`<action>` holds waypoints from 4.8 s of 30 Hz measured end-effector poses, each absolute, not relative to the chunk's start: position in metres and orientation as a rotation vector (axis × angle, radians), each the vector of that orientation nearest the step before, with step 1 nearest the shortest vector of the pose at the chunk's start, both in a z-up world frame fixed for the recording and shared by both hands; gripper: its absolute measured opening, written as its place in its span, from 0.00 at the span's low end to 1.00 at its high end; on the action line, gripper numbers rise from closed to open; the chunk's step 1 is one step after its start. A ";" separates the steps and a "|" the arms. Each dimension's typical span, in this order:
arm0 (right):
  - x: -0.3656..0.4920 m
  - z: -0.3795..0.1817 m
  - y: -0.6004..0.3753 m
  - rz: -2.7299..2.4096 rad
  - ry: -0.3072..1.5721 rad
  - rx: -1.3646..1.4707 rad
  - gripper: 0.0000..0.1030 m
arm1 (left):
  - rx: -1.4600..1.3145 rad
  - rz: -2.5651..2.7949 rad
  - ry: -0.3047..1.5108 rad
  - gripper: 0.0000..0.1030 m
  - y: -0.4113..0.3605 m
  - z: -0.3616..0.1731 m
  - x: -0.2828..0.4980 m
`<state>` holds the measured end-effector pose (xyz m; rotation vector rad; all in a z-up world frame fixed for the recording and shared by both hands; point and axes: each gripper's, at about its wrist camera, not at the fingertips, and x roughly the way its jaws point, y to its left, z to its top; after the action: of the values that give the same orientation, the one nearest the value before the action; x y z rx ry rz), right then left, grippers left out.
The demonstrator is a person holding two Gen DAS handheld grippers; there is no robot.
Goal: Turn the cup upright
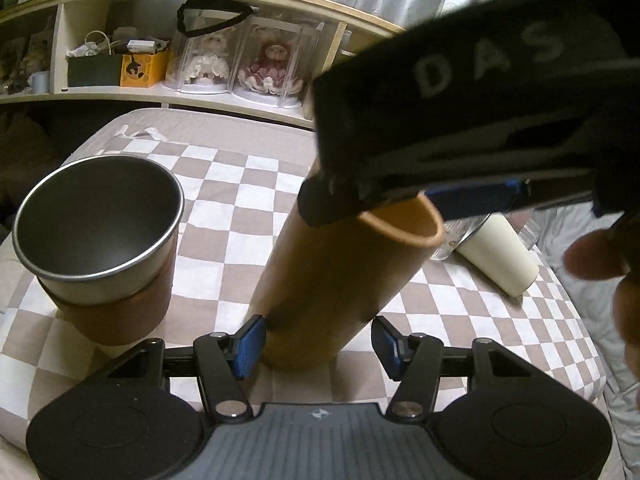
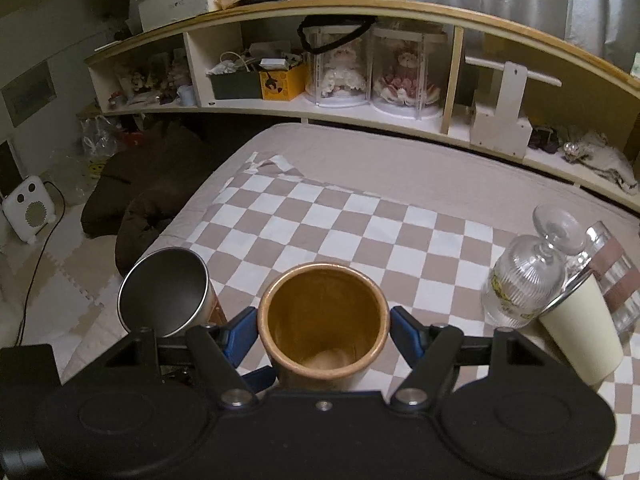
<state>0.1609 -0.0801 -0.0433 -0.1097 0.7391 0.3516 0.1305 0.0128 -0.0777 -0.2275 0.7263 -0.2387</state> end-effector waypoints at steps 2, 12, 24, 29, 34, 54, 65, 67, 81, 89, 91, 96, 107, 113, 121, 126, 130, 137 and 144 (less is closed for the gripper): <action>0.163 -0.047 -0.081 0.354 0.759 -0.096 0.71 | -0.219 -0.236 0.717 0.56 0.013 -0.074 0.128; 0.146 -0.034 -0.106 0.384 0.678 0.012 0.77 | -0.170 -0.204 0.679 0.58 0.024 -0.050 0.108; 0.097 -0.036 -0.165 0.357 0.546 0.040 0.79 | -0.102 -0.125 0.611 0.71 0.018 -0.024 0.073; 0.074 -0.044 -0.190 0.341 0.502 0.036 0.81 | -0.088 -0.082 0.566 0.86 0.015 -0.016 0.052; 0.055 -0.051 -0.208 0.313 0.456 0.001 0.83 | -0.083 -0.050 0.511 0.96 0.010 -0.008 0.031; 0.010 -0.064 -0.235 0.302 0.346 -0.080 1.00 | -0.030 0.074 0.443 1.00 0.002 -0.007 -0.011; 0.009 -0.069 -0.240 0.287 0.359 -0.078 1.00 | -0.003 0.069 0.442 1.00 0.000 -0.010 -0.013; 0.009 -0.068 -0.240 0.288 0.356 -0.079 1.00 | -0.004 0.071 0.444 1.00 0.000 -0.011 -0.013; 0.009 -0.070 -0.239 0.295 0.354 -0.088 1.00 | -0.005 0.076 0.444 1.00 0.003 -0.011 -0.014; 0.008 -0.072 -0.238 0.299 0.353 -0.098 1.00 | -0.007 0.079 0.445 1.00 0.004 -0.012 -0.015; 0.008 -0.072 -0.238 0.299 0.353 -0.098 1.00 | -0.006 0.080 0.446 1.00 0.004 -0.011 -0.014; 0.007 -0.071 -0.237 0.300 0.352 -0.099 1.00 | -0.006 0.079 0.446 1.00 0.004 -0.011 -0.014; 0.007 -0.072 -0.237 0.299 0.351 -0.099 1.00 | -0.005 0.079 0.445 1.00 0.004 -0.011 -0.014; 0.007 -0.072 -0.237 0.299 0.352 -0.101 1.00 | -0.007 0.079 0.446 1.00 0.003 -0.011 -0.014; 0.007 -0.071 -0.237 0.299 0.351 -0.100 1.00 | -0.006 0.079 0.446 1.00 0.003 -0.011 -0.014; 0.007 -0.071 -0.238 0.301 0.350 -0.100 1.00 | -0.008 0.078 0.446 1.00 0.004 -0.011 -0.014; 0.007 -0.071 -0.238 0.301 0.349 -0.100 1.00 | -0.007 0.079 0.446 1.00 0.004 -0.011 -0.014; 0.007 -0.069 -0.239 0.301 0.347 -0.099 1.00 | -0.008 0.079 0.446 1.00 0.004 -0.011 -0.014; 0.007 -0.069 -0.239 0.302 0.346 -0.100 1.00 | -0.007 0.079 0.447 1.00 0.004 -0.011 -0.014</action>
<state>0.0066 -0.2391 -0.0692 -0.0999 0.3463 0.3019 -0.0140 0.0039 -0.0106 -0.0073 0.4466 0.0789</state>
